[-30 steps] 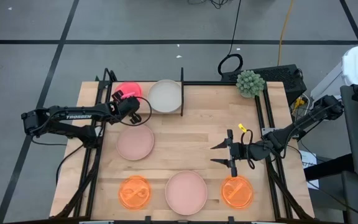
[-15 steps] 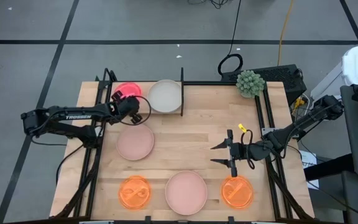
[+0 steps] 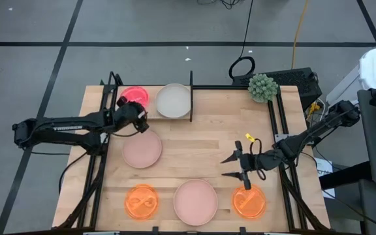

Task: Place and stack plates onto a shelf
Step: Stack the bottom pink plate on top of the gray plate on the shelf

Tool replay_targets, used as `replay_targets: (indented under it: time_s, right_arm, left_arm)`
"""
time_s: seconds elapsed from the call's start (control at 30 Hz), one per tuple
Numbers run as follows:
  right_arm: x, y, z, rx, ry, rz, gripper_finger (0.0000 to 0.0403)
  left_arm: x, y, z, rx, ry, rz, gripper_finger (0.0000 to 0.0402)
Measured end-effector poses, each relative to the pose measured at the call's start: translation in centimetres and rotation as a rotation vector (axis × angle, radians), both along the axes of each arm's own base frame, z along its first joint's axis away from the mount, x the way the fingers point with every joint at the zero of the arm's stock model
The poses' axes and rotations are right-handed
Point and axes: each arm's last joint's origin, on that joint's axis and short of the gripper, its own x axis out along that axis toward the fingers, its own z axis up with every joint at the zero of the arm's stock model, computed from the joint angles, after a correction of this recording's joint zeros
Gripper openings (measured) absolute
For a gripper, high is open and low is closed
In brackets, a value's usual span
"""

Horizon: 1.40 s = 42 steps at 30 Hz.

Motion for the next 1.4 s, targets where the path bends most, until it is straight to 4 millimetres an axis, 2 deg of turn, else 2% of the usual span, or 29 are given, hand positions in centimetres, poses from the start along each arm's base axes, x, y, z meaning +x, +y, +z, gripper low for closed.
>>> replay_targets:
  time_s: [0.2,0.57,0.8,0.97,1.23,1.4]
  right_arm:
    - [1.6,1.1,-0.9,-0.008,0.072,0.053,0.0199]
    - [6.4,4.3,1.2,-0.103,0.235,0.13,0.0199]
    - [8.7,6.9,0.0,-0.1,0.388,0.25,0.0199]
    - [9.0,8.5,-1.9,-0.086,0.469,0.276,0.0199]
    - [7.6,11.6,-4.1,-0.055,0.554,0.307,0.0198]
    - [7.0,13.0,-5.5,-0.087,0.584,0.34,0.0171]
  left_arm:
    - [-0.3,-1.3,1.0,0.003,-0.078,-0.065,0.0244]
    - [0.0,-2.6,1.1,-0.004,-0.086,-0.144,0.0244]
    - [0.1,-3.2,1.1,-0.008,-0.087,-0.173,0.0244]
    - [0.1,-3.3,1.0,-0.01,-0.082,-0.183,0.0244]
    - [0.1,-3.3,1.0,-0.007,-0.079,-0.185,0.0244]
    - [0.1,-3.3,1.0,-0.007,-0.08,-0.185,0.0244]
